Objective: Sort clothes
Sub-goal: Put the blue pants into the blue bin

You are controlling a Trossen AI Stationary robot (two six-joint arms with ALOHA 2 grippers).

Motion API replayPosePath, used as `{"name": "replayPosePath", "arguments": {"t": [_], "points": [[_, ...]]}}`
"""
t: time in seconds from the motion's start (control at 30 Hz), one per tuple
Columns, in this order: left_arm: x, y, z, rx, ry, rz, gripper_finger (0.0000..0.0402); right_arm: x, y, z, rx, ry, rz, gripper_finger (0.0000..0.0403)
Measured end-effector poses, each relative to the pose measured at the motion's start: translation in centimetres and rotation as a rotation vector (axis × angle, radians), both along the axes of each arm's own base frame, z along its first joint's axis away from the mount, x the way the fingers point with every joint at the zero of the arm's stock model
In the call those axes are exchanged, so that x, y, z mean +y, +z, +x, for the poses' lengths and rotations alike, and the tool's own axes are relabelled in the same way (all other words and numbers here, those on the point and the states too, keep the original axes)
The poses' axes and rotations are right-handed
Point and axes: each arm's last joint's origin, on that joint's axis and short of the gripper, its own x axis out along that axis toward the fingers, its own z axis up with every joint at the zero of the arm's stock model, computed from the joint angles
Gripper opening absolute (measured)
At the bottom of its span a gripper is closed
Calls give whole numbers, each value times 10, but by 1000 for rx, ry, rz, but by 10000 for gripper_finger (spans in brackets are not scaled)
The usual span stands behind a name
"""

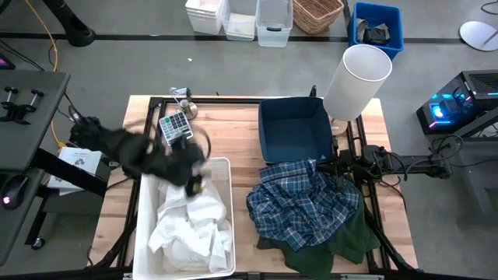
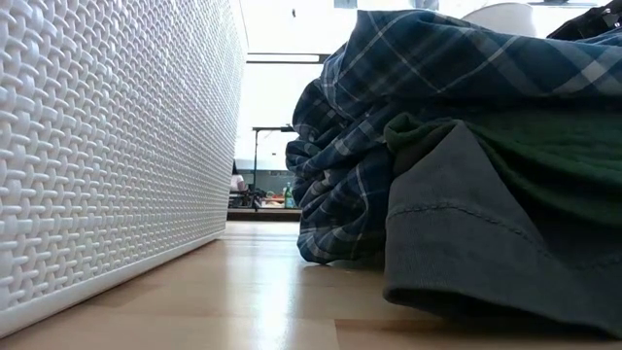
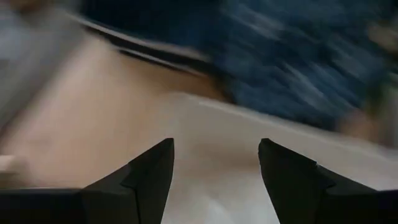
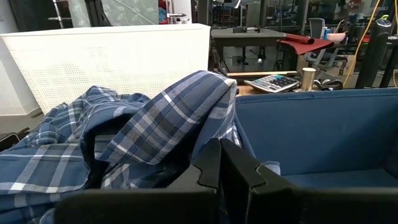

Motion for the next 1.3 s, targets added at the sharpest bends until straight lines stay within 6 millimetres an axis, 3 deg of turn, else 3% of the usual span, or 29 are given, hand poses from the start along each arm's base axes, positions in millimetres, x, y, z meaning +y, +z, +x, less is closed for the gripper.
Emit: {"name": "replayPosePath", "arguments": {"t": [0.13, 0.27, 0.4, 0.53, 0.7, 1.0, 1.17, 1.3], "points": [[55, 8, 3, 2, 148, 76, 220, 0, 0, 0, 0, 0, 0, 0], [112, -5, 10, -3, 161, 91, 221, 0, 0, 0, 0, 0, 0, 0], [169, -25, 22, -217, 66, -24, 221, 0, 0, 0, 0, 0, 0, 0], [206, -40, 28, -428, -20, -62, 220, 0, 0, 0, 0, 0, 0, 0], [223, -47, 28, -550, -95, -79, 220, 0, 0, 0, 0, 1, 0, 0], [227, -47, 26, -592, -43, -201, 220, -1, 7, 0, -76, -19, 15, 0], [227, -47, 26, -606, 8, -259, 220, -1, 32, -3, -325, 4, 308, 0], [227, -47, 26, -613, 32, -282, 220, -4, 60, -16, -651, 18, 591, 0]]}}
